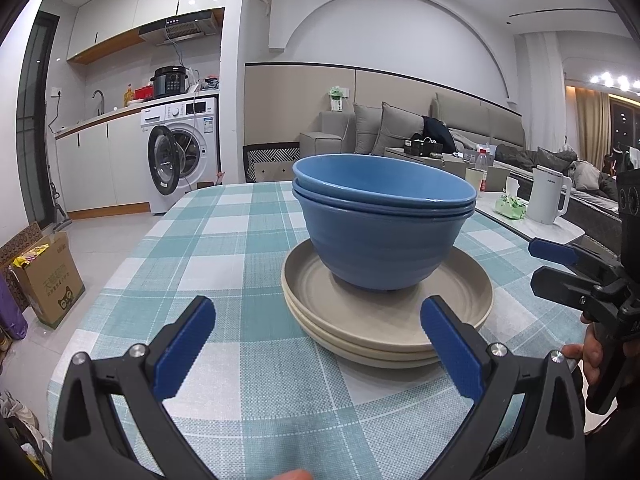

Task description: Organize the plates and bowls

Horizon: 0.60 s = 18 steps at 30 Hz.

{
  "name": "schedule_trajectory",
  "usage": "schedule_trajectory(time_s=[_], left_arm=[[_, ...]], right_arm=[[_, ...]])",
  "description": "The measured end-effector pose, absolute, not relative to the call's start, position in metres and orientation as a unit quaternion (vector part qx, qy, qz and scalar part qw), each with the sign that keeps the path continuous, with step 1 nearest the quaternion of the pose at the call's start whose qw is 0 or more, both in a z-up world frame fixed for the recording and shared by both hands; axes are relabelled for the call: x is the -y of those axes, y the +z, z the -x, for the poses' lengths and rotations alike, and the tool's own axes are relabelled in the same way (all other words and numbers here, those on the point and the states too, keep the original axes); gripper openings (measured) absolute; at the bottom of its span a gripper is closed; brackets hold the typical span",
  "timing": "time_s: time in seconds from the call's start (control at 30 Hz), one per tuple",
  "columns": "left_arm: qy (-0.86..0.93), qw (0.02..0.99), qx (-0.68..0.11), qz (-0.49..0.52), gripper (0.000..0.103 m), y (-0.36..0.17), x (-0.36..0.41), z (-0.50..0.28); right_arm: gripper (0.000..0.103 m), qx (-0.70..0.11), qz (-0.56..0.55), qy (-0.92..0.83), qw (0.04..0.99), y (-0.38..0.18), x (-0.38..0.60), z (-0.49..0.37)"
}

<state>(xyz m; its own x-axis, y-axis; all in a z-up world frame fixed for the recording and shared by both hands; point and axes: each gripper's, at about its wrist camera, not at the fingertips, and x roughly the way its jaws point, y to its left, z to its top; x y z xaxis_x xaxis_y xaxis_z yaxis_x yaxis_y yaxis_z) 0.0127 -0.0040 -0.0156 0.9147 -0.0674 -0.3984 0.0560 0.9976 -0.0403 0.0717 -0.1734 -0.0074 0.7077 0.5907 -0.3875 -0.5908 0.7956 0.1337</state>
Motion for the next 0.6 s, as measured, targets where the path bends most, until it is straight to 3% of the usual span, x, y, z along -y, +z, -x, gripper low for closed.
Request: schedule_trajectory(time_s=[0.6], left_arm=[[-0.032, 0.978, -0.205, 0.013, 0.103, -0.0167, 0.0046, -0.0129]], right_arm=[[0.102, -0.212, 0.001, 0.319, 0.924, -0.0092, 0.1727, -0.0715]])
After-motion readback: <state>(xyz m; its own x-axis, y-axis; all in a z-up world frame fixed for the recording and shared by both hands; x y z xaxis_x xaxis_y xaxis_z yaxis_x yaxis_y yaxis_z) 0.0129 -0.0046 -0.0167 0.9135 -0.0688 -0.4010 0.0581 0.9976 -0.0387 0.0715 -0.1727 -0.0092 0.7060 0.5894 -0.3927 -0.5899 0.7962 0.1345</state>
